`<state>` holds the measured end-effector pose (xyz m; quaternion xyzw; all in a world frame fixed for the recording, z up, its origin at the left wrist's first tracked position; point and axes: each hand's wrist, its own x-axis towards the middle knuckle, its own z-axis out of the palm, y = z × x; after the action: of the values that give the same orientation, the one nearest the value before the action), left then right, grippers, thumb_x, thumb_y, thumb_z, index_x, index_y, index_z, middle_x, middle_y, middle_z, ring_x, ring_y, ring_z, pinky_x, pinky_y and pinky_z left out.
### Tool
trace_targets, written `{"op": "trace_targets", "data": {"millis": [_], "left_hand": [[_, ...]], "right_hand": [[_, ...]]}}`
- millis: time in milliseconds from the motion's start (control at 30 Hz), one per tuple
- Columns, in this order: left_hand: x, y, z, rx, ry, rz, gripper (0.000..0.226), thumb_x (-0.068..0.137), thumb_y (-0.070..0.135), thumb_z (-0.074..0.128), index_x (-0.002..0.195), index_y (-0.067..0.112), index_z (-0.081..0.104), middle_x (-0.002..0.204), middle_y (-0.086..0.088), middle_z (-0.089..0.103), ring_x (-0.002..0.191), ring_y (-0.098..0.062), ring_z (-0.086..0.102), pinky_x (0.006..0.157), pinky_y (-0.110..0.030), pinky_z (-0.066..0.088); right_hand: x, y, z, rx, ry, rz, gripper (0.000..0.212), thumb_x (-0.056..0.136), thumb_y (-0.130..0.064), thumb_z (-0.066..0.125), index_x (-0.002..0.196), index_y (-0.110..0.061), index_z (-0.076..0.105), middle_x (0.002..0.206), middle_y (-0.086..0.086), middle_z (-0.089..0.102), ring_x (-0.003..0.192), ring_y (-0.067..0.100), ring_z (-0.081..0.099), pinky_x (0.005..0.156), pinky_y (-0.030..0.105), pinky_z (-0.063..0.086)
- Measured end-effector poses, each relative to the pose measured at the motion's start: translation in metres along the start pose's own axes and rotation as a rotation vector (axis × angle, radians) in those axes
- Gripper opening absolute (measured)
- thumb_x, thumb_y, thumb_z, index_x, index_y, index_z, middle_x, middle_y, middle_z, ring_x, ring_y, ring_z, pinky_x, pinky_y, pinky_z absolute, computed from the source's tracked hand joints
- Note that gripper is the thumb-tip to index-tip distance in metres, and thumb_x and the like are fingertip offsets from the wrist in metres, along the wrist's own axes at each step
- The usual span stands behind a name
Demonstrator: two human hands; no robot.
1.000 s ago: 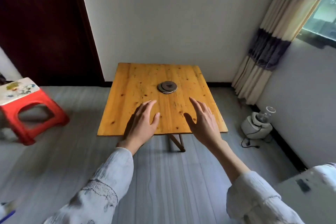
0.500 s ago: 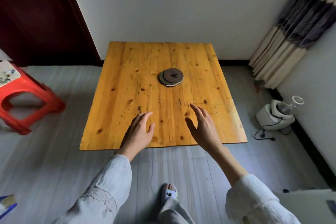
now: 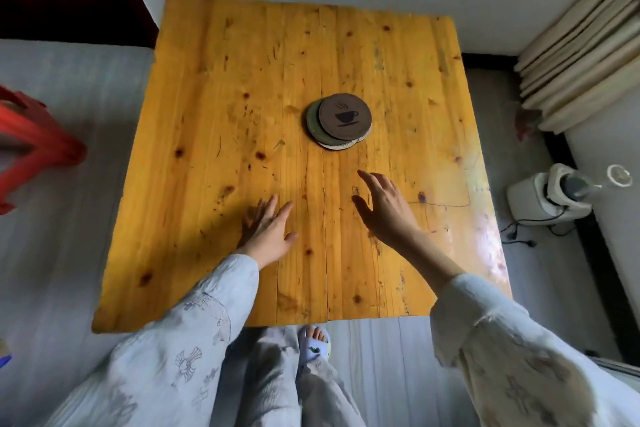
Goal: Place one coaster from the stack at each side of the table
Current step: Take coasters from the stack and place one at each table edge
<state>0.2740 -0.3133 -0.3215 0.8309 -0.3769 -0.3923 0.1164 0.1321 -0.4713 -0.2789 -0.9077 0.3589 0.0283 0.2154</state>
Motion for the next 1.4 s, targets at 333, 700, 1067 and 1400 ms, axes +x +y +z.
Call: {"op": "trace_targets", "data": {"millis": [333,700,1067,1400], "left_hand": [[0.079,-0.049,-0.003,0.339,0.038,0.032,0.094,0.081,0.052,0.051,0.131,0.041,-0.027,0.143,-0.001,-0.040,0.134,-0.024,-0.034,0.108,-0.055,-0.018],[0.079,-0.039,-0.006,0.377,0.008,-0.004,0.092,0.080,0.054,0.047,0.125,0.039,-0.032,0.138,-0.002,-0.041,0.137,-0.029,-0.029,0.109,-0.057,-0.014],[0.082,-0.046,0.000,0.385,0.006,-0.031,0.093,0.082,0.054,0.046,0.125,0.040,-0.035,0.138,-0.002,-0.045,0.129,-0.023,-0.039,0.108,-0.054,-0.017],[0.082,-0.042,0.001,0.358,-0.001,-0.087,0.092,0.082,0.050,0.050,0.133,0.041,-0.026,0.147,0.001,-0.038,0.135,-0.023,-0.033,0.111,-0.054,-0.012]], "right_hand": [[0.145,-0.007,0.045,-0.082,0.092,0.102,0.038,0.095,-0.025,0.042,0.131,-0.013,0.045,0.133,0.014,0.050,0.121,0.032,0.045,0.094,0.044,0.045],[0.190,-0.005,0.056,-0.353,0.075,0.034,0.037,0.093,-0.026,0.048,0.122,-0.004,0.047,0.128,0.018,0.051,0.113,0.037,0.049,0.083,0.046,0.047],[0.136,0.006,0.052,-0.312,-0.026,-0.135,0.037,0.098,-0.012,0.035,0.132,0.002,0.036,0.144,0.019,0.042,0.135,0.032,0.037,0.085,0.047,0.051],[0.021,0.008,0.072,-0.254,-0.119,-0.305,0.026,0.091,-0.009,0.054,0.114,0.004,0.055,0.135,0.022,0.052,0.128,0.038,0.046,0.075,0.045,0.057]]}}
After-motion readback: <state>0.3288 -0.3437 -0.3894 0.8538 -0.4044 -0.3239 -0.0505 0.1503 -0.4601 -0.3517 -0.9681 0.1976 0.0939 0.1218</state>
